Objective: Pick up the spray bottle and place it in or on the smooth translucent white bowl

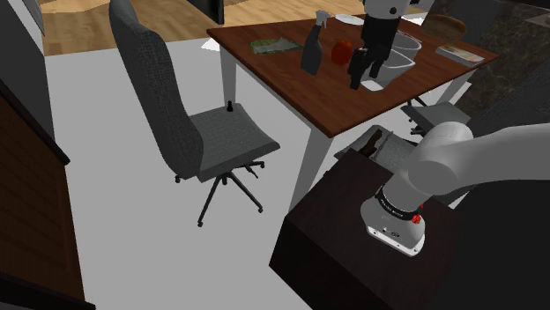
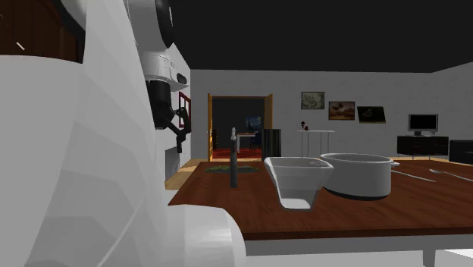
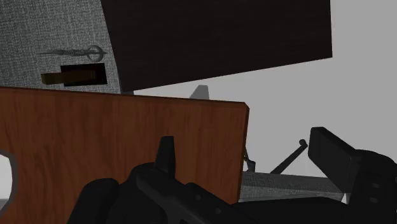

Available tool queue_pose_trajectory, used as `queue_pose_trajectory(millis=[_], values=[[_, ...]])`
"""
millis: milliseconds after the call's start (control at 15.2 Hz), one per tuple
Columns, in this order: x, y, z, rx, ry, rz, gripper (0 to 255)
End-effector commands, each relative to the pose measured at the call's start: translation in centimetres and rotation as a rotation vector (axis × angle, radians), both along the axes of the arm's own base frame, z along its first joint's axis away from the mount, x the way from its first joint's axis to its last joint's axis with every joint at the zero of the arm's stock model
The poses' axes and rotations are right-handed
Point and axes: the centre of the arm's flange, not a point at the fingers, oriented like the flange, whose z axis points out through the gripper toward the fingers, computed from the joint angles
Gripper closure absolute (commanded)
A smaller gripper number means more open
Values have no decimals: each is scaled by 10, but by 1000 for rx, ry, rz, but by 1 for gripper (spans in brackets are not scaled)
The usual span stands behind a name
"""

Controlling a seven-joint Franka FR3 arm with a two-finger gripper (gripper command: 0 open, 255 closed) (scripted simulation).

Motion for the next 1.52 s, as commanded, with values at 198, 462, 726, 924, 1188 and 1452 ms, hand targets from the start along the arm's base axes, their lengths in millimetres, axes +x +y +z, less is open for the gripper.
queue_pose_trajectory(millis=[198,462,726,924,1188,1452], values=[[18,-25,-12,-2,-66,-7,0],[43,-57,-25,-6,-154,-16,0],[69,-91,-36,-9,-242,-25,0],[89,-116,-43,-12,-308,-32,0],[115,-149,-50,-15,-397,-41,0],[142,-183,-54,-18,-485,-50,0]])
